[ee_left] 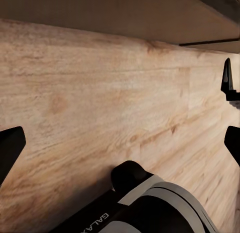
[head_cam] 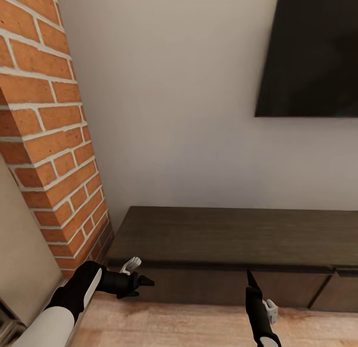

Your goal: Place each of the two pumpkins and all three candles from the living room inside a cabinet in the living room (use any cabinet), then make sure every cabinet is closed, and position the cauldron so it is next to a table in the living room.

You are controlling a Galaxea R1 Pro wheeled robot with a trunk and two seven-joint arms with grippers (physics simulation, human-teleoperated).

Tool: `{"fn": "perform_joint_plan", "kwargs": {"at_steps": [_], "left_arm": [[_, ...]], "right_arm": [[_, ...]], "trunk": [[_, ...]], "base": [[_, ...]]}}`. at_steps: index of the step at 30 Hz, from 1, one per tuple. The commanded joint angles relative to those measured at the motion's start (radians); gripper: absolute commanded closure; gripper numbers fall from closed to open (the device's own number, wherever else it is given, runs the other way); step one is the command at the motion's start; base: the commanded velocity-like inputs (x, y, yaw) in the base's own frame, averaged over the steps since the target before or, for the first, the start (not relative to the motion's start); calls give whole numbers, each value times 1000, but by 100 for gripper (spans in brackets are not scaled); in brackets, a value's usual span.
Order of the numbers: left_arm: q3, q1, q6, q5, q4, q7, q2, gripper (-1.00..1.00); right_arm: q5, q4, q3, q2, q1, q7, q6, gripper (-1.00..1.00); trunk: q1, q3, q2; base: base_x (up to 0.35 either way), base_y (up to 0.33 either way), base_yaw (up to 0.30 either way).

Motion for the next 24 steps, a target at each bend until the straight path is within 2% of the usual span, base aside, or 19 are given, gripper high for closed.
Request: {"fn": "perform_joint_plan", "kwargs": {"at_steps": [1, 5, 7, 10, 17, 24], "left_arm": [[3, -1, 7, -3, 0, -4, 0, -100], [3, -1, 7, -3, 0, -4, -1, -100], [3, -1, 7, -3, 0, -4, 0, -100], [3, -1, 7, -3, 0, -4, 0, -100], [3, -1, 7, -3, 0, -4, 0, -100], [3, -1, 7, -3, 0, -4, 0, -100]], "right_arm": [[-5, 1, -2, 0, -1, 4, 3, -100], [-6, 1, -2, -3, -2, -6, 8, -100], [-6, 1, -2, -4, -2, -40, 23, -100], [-6, 1, -2, -5, -2, -55, 35, -100], [-6, 1, -2, -5, -2, -61, 40, -100], [-6, 2, -2, -5, -2, -61, 41, -100]], "trunk": [[0, -1, 0], [0, -1, 0], [0, -1, 0], [0, -1, 0], [0, -1, 0], [0, -1, 0]], "base": [[147, 0, 0], [95, 0, 0], [13, 0, 0], [4, 0, 0], [3, 0, 0], [115, 4, 0]]}}
